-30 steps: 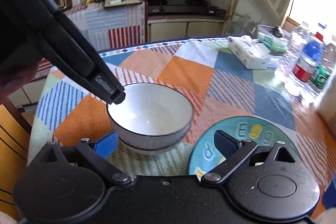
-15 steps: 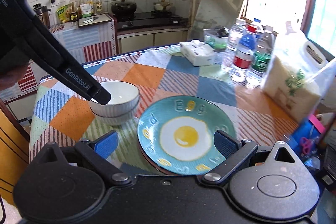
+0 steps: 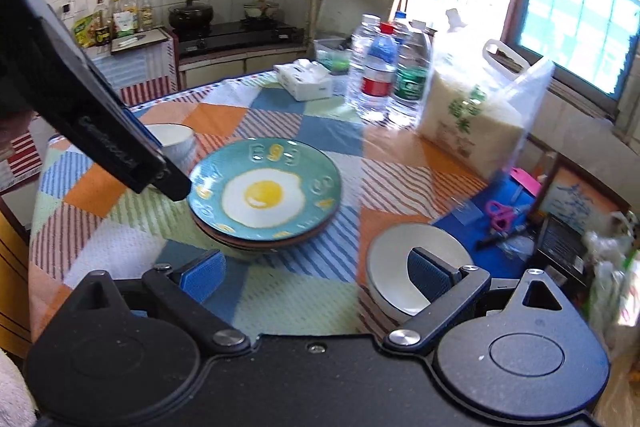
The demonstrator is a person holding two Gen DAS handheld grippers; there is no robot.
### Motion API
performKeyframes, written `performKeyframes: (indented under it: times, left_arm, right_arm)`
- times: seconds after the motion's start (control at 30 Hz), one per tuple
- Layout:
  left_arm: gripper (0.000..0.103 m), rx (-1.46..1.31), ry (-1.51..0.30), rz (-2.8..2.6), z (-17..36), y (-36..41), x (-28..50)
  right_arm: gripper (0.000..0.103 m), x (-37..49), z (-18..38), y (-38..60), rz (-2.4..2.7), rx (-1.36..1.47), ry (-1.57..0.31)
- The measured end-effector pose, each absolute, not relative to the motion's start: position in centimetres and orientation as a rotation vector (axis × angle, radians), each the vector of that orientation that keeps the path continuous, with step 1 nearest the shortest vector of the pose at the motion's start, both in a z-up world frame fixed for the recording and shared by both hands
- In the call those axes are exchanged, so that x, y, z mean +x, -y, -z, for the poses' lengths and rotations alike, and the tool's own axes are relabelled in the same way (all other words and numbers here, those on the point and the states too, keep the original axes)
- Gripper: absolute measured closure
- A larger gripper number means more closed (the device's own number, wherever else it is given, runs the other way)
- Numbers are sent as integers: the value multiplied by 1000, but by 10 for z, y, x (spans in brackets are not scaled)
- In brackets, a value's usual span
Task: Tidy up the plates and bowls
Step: 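Open both tools and move them toward the third white bowl, then grip the rim of the third white bowl with both tools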
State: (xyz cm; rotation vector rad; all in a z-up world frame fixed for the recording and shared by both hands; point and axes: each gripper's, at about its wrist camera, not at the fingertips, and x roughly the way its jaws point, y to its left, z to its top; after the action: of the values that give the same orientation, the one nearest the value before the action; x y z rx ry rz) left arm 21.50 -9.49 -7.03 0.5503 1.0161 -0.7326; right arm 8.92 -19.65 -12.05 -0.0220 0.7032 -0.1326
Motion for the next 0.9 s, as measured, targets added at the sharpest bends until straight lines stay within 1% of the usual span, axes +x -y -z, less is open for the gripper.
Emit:
performKeyframes:
  times: [0.1,0.2,0.23,0.6,0.9]
  left_arm:
    - [47,547,-1025,731,75,108,212]
    - [38,518,-1037,729,83,119,215]
    - [37,508,-1042,728,85,123,216]
    - [35,490,-1084,711,121,170,229]
    - [34,473,-1107,727,146,210,236]
  right_arm:
    - [3,84,128,214,170,1,-714]
    - [3,82,141,231,215,11,-730]
    - [3,81,147,237,223,19,-741]
    - [3,100,207,278,217,108,-819]
    - [3,119,227,295,198,129,-815]
